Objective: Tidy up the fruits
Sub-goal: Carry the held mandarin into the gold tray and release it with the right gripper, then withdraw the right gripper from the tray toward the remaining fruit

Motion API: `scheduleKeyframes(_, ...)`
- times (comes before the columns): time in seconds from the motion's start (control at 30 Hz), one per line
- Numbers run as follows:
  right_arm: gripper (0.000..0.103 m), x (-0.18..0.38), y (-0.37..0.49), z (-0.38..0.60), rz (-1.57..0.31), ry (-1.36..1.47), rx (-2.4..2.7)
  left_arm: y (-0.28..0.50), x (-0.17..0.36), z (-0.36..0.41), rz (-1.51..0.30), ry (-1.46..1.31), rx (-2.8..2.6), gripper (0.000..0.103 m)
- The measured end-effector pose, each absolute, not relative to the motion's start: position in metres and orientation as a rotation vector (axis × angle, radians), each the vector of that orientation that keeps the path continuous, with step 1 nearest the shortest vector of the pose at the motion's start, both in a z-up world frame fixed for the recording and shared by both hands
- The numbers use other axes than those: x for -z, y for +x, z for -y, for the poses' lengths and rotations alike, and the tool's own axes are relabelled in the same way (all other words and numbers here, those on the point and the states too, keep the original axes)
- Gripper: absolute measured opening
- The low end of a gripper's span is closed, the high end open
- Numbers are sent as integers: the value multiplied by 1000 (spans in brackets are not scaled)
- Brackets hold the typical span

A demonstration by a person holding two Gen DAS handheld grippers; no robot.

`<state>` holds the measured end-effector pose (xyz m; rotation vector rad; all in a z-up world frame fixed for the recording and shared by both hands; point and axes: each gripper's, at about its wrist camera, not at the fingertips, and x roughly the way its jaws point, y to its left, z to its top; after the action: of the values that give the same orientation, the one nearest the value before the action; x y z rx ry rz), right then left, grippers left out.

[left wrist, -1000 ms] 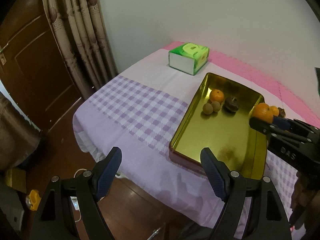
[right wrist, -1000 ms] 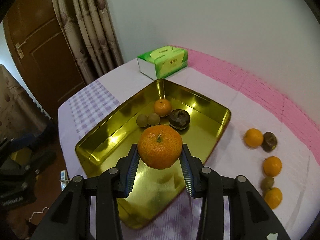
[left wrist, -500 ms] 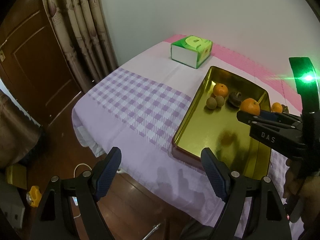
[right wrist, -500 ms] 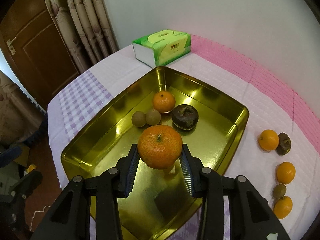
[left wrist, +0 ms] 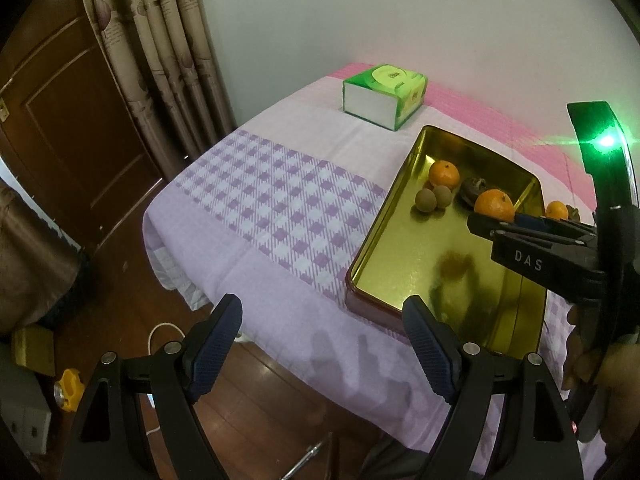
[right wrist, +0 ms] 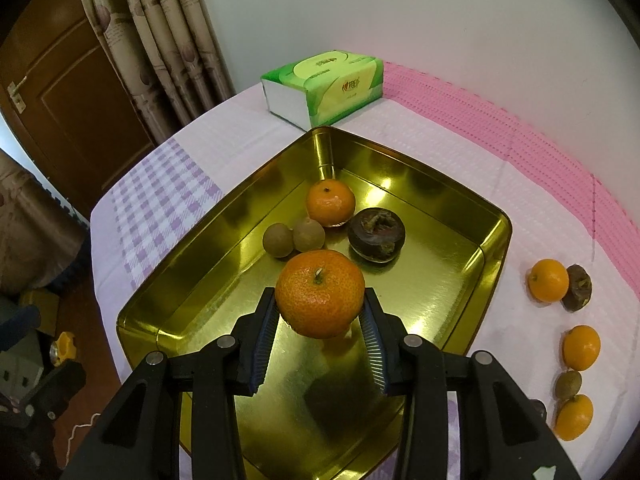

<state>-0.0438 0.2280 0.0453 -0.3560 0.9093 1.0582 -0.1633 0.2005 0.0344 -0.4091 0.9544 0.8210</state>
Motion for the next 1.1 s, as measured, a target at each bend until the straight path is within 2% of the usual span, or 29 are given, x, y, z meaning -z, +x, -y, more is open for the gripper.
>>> scheduleKeyframes(0.27, 41, -49, -43, -231, -913, -313, -1079, -164, -34, -201, -955, -409, -822, 83)
scheduleKeyframes(0.53, 42, -69, -44, -218, -828, -236, -1100, -165, -34, -201, -955, -406, -825, 83)
scheduleKeyframes(0.83, 44, -84, -42, -159, -756, -67, -1067, -164, -35, -200, -956, -393, -828, 83)
scheduleKeyframes(1.1, 45, -59, -33, -92, -779, -50, -939, -162, -37, -194, -955, -368, -834, 83)
